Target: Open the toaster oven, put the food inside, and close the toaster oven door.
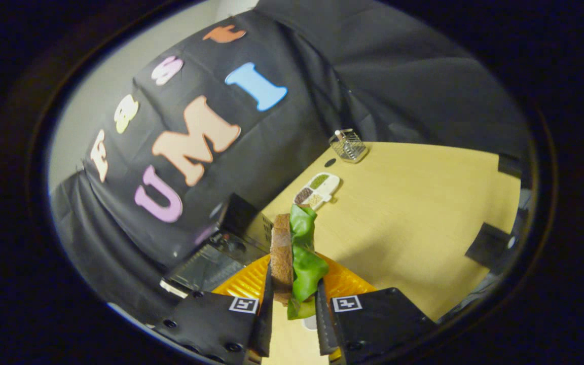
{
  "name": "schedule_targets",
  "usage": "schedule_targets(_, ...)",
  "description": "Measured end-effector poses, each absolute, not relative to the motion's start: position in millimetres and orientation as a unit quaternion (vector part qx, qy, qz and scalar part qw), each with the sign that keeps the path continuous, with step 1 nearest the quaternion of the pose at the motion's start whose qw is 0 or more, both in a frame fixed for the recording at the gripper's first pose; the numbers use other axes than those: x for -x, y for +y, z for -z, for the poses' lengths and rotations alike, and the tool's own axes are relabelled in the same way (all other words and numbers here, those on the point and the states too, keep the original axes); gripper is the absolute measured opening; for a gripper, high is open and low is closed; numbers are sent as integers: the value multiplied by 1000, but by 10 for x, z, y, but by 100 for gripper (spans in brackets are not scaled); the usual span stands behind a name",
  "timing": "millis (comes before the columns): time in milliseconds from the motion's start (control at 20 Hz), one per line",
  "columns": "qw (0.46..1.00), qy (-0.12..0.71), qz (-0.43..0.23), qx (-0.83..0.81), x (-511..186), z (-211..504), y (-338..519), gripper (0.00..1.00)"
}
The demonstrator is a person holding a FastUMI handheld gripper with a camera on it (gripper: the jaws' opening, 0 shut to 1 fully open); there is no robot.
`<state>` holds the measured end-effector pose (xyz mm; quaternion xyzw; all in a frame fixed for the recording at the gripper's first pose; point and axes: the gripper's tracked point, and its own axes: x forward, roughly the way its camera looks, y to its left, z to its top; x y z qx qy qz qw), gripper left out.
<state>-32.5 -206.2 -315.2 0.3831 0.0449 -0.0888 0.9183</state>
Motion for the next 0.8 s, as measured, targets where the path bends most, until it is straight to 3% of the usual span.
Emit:
schedule_targets(250, 879, 0, 126, -459, 239, 3215, -1848, 38)
schedule_targets(800, 859, -6, 126, -497, -573, 3170, -197, 38)
